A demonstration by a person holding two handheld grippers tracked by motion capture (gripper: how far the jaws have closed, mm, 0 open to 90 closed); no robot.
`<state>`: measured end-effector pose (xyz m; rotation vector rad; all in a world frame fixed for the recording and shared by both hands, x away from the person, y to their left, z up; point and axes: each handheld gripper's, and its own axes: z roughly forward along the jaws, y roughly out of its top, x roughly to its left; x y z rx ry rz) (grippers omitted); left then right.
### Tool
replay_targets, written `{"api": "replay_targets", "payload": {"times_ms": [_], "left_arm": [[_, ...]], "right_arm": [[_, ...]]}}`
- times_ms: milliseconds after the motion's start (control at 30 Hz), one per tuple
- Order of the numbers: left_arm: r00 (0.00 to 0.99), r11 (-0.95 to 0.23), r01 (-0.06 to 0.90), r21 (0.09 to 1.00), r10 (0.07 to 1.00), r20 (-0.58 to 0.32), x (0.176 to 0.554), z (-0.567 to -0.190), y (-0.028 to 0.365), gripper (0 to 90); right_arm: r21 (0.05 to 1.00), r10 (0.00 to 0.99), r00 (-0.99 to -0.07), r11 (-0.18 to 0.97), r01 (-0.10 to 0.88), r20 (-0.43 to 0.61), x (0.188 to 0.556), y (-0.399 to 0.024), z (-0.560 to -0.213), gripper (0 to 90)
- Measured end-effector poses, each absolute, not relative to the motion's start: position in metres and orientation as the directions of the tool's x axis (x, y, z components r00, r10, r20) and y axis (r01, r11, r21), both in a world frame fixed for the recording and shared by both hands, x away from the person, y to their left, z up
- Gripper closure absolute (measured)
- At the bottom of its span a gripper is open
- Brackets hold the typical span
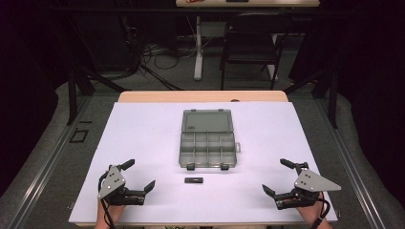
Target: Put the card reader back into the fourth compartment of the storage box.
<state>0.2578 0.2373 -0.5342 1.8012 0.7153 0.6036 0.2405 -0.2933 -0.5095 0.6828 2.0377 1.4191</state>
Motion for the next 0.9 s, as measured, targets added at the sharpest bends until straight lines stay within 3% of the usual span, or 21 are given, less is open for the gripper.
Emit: {"api": "replay_targets", "payload": {"times_ms": [900], "left_arm": [[0.763,-0.338,0.237,0.911,0.646,0.042,0.275,-0.524,0.216,0.2]], "right_arm": [[0.942,0.663,-0.736,0.317,0.108,-0.139,0.245,-0.292,-0.510,0.0]]}}
